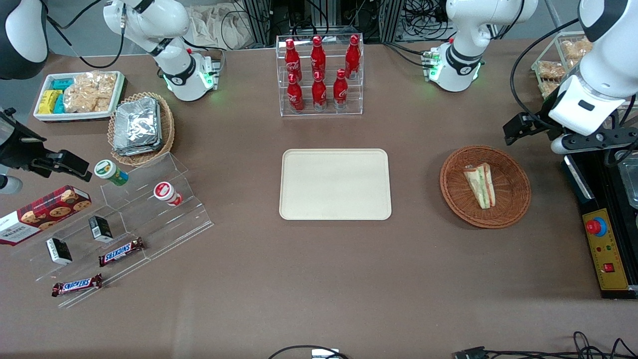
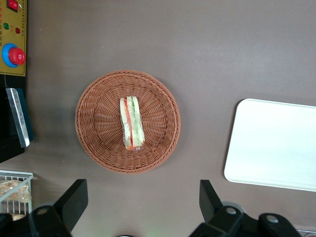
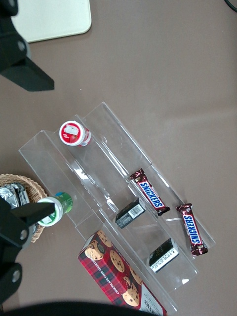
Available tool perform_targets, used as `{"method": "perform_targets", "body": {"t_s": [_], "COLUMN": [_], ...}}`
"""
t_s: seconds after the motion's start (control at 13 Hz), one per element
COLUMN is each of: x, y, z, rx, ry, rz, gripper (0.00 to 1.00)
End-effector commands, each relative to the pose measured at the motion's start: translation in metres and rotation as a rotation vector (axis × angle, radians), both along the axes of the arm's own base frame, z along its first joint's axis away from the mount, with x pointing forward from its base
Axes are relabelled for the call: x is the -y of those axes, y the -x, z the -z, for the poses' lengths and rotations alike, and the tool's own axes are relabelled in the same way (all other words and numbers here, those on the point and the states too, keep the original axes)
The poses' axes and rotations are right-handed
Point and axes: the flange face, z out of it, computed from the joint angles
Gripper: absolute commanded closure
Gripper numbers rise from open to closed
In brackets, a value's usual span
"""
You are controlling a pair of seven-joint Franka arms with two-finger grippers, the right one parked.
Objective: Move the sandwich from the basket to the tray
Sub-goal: 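Move the left gripper down over the wrapped sandwich in the wicker basket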
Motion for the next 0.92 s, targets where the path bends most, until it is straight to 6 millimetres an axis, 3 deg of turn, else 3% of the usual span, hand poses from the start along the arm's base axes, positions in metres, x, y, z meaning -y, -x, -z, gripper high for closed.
{"method": "perform_targets", "body": {"t_s": [0.0, 0.15, 0.38, 0.46, 0.85], "x": [0.001, -0.002, -0.033, -0.035, -0.051], "y": [0.002, 0.002, 0.002, 0.007, 0.023], "z": [-0.012, -0.009, 0.04, 0.065, 0.231], "rx": [-0.021, -0.037, -0.086, -0.085, 0.003], "ry": [-0.036, -0.043, -0.043, -0.041, -0.019], "rz": [-0.042, -0.054, -0.11, -0.112, -0.142], "gripper": [0.0, 0.0, 0.0, 0.0, 0.0]}}
